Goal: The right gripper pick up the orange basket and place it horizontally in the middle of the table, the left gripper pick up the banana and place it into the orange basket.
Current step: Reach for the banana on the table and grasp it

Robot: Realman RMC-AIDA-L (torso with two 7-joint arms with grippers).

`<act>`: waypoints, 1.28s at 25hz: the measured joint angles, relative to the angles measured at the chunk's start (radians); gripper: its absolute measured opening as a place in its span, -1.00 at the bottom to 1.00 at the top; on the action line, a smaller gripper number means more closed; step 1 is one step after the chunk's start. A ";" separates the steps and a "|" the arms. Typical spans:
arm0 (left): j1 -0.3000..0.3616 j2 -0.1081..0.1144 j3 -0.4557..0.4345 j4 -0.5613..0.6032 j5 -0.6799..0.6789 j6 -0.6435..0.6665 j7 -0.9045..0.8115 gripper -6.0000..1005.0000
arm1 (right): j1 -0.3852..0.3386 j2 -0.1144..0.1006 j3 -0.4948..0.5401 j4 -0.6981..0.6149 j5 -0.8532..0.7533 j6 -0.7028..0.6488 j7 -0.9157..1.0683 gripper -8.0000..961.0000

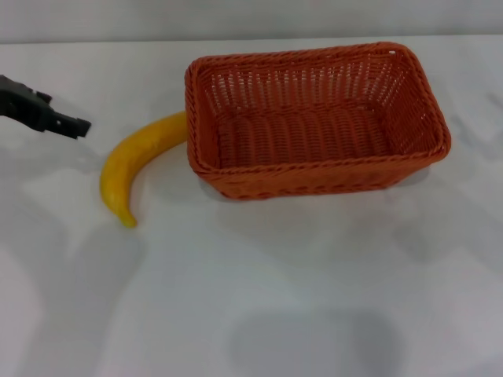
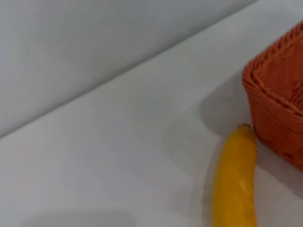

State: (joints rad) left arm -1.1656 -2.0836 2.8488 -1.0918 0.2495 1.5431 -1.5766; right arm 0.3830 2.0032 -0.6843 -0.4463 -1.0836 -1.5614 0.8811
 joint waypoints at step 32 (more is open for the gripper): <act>0.011 0.011 -0.002 0.332 0.004 -0.274 -0.011 0.70 | 0.002 0.001 -0.004 0.005 -0.008 -0.014 0.027 0.79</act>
State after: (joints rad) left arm -1.1548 -2.0731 2.8470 -0.7598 0.2539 1.2694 -1.5878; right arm 0.3850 2.0047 -0.6887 -0.4417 -1.0914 -1.5755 0.9082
